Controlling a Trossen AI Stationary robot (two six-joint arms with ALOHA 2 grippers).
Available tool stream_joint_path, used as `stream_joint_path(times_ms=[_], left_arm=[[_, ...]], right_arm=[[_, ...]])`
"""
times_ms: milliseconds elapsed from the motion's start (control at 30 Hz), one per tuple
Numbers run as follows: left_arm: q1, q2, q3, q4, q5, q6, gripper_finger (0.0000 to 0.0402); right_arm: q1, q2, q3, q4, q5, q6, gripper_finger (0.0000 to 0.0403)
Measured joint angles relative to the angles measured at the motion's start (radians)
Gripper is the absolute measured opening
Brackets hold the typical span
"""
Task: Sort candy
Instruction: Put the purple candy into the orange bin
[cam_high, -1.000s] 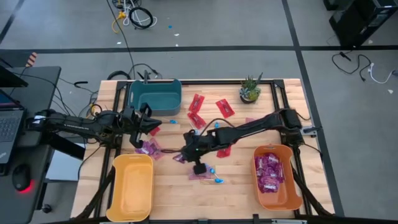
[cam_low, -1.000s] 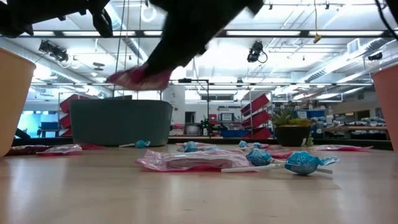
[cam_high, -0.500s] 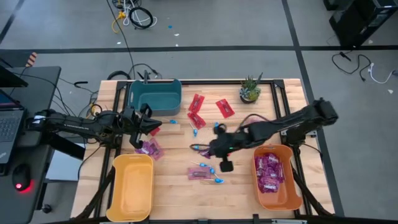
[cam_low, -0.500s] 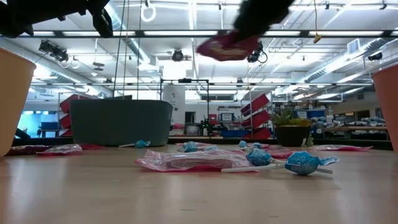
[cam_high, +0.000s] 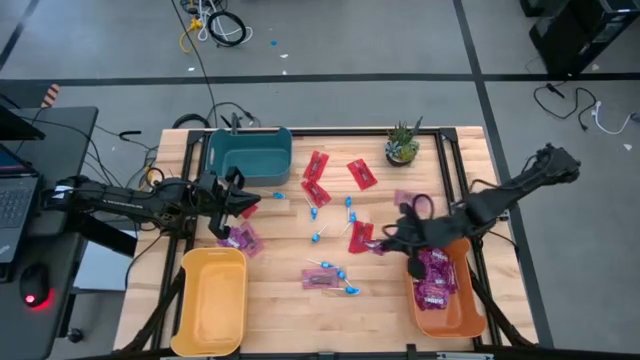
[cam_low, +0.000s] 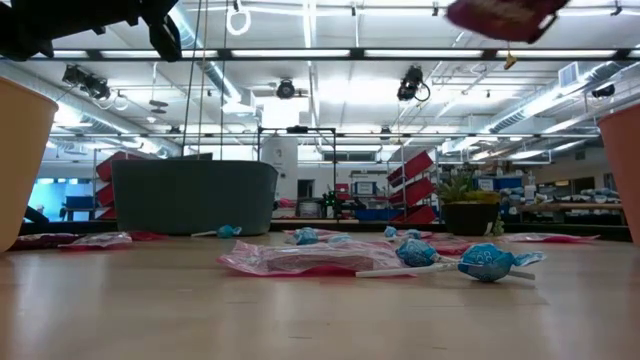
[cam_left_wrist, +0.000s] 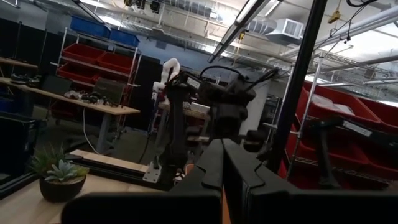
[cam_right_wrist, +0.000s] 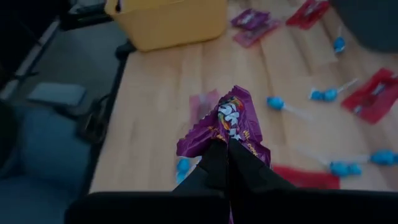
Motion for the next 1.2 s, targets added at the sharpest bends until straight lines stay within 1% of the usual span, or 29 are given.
stream_joint_path(times_ms=[100, 300, 400, 500, 633, 733, 900, 1033, 1200], left_arm=[[0.0, 0.0, 0.0, -0.008, 0.0, 0.001, 0.0001], [0.0, 0.0, 0.0, -0.013, 0.0, 0.001, 0.0001], [0.0, 0.0, 0.0, -0.012, -0.017, 0.002, 0.0001], [0.0, 0.0, 0.0, -0.013, -0.032, 0.002, 0.0001], [0.0, 0.0, 0.0, -0.013, -0.041, 0.002, 0.0001], [0.0, 0.0, 0.0, -0.012, -0.047, 0.002, 0.0001], [0.0, 0.0, 0.0, -0.012, -0.077, 0.002, 0.0001], [0.0, 0.0, 0.0, -0.012, -0.079, 0.002, 0.0001], [0.0, 0.0, 0.0, -0.013, -0.08, 0.007, 0.0001]], right_arm=[[0.058, -0.067, -0.009, -0.066, -0.008, 0.043, 0.0], [0.172, -0.167, -0.034, -0.153, -0.076, 0.132, 0.0], [0.227, -0.2, -0.043, -0.201, -0.11, 0.217, 0.0], [0.275, -0.219, -0.05, -0.278, -0.135, 0.341, 0.0], [0.342, -0.223, -0.052, -0.34, -0.2, 0.49, 0.0], [0.385, -0.223, -0.052, -0.342, -0.243, 0.554, 0.0], [0.438, -0.209, -0.052, -0.367, -0.285, 0.669, 0.0], [0.476, -0.164, -0.052, -0.421, -0.317, 0.707, 0.0], [0.491, -0.086, -0.052, -0.433, -0.346, 0.744, 0.0]])
